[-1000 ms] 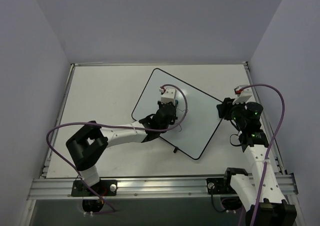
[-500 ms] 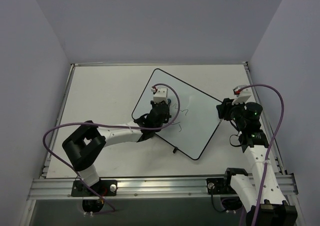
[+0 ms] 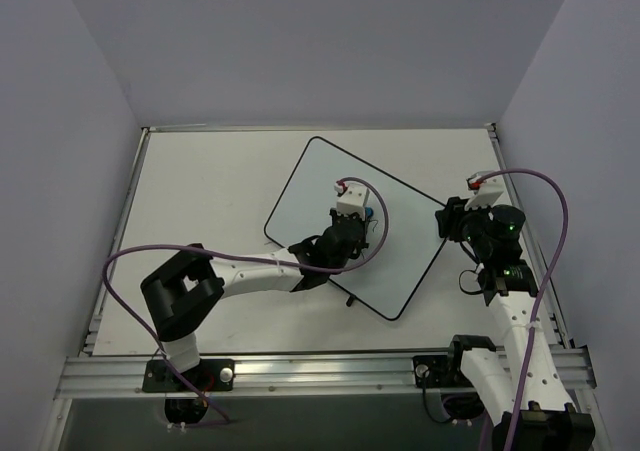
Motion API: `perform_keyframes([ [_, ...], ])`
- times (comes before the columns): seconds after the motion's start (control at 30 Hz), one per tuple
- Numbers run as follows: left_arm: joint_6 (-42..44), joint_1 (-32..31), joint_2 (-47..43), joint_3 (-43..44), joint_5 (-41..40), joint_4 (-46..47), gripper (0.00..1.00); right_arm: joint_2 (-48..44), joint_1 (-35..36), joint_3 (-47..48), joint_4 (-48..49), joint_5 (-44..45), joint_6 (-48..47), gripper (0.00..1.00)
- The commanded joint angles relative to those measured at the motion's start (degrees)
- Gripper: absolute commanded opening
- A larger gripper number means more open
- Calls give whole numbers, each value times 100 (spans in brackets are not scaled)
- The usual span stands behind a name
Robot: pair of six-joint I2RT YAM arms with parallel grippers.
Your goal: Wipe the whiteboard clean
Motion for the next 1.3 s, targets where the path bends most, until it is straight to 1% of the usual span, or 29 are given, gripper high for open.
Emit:
perform_keyframes([
  [0.0,-46,-181,365,267,561,-167,2,-129,151,219,300,-289,-6,41],
  [0.13,-55,-172,269,276,297,-352,2,-120,159,219,300,-263,-24,41],
  [0.27,77,-216,259,250,375,-299,2,-129,159,210,327,-254,-15,41],
  [0.4,-29,-234,312,259,95,-431,2,-120,159,228,300,-219,-41,41],
  [0.5,-274,-50,286,259,-151,-904,2,-129,168,228,300,-236,-41,41],
  [0.57,-389,247,207,197,-73,-976,2,-129,168,237,300,-245,-50,41],
  [0.8,-266,706,-30,-22,15,-985,2,-103,186,254,300,-289,-94,40],
  [0.97,-213,750,-110,-154,-81,-941,2,-138,195,254,300,-254,-112,40],
  [1.1,-249,856,-83,-216,7,-924,2,-208,212,219,335,-254,-112,40],
  [1.27,-178,663,-31,-128,164,-871,2,-278,239,193,379,-245,-112,40],
])
